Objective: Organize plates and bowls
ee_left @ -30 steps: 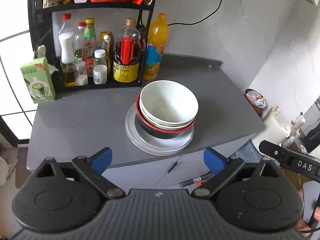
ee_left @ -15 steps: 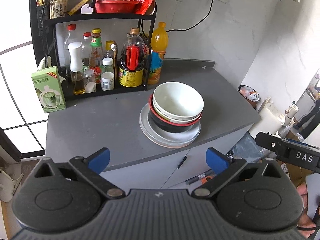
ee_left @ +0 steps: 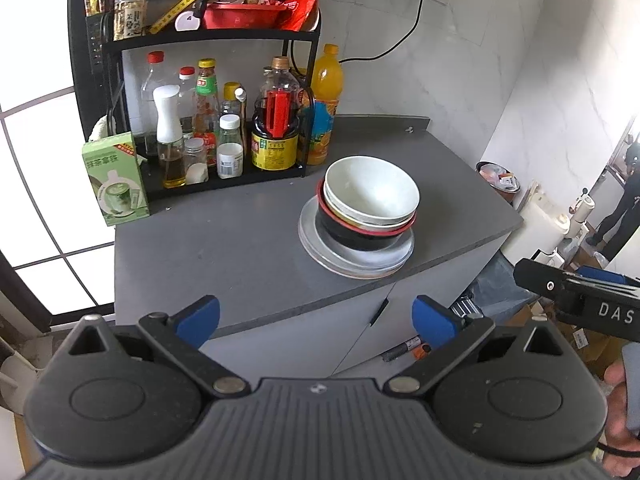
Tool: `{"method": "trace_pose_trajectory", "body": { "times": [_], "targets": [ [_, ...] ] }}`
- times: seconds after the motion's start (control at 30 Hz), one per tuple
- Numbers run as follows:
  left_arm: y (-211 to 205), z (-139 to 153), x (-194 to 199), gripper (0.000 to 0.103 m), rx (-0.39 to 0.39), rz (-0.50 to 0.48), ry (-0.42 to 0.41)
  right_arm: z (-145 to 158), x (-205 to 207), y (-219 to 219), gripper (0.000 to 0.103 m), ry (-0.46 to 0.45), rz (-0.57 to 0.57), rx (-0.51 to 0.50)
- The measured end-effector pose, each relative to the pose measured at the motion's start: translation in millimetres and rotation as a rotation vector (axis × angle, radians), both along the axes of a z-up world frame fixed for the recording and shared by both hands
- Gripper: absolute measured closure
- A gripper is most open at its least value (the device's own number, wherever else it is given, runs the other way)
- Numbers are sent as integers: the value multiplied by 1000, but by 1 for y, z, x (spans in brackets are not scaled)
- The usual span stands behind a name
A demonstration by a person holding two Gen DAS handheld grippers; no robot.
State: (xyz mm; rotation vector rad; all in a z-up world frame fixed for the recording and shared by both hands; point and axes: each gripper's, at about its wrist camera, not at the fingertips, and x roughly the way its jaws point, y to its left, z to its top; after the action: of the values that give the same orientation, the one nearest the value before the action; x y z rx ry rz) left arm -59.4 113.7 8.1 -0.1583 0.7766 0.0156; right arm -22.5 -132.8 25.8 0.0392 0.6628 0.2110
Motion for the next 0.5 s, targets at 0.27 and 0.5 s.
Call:
{"method": "trace_pose_trajectory", "body": {
  "times": [0.27,0.5],
  "targets": [
    [7,-2,-14,2,10,4,-2,-1,-10,7,0,6,15,-1],
    [8,-4,-21,1,13,10,1,-4,-13,5,0,17,14,-5]
  ]
}}
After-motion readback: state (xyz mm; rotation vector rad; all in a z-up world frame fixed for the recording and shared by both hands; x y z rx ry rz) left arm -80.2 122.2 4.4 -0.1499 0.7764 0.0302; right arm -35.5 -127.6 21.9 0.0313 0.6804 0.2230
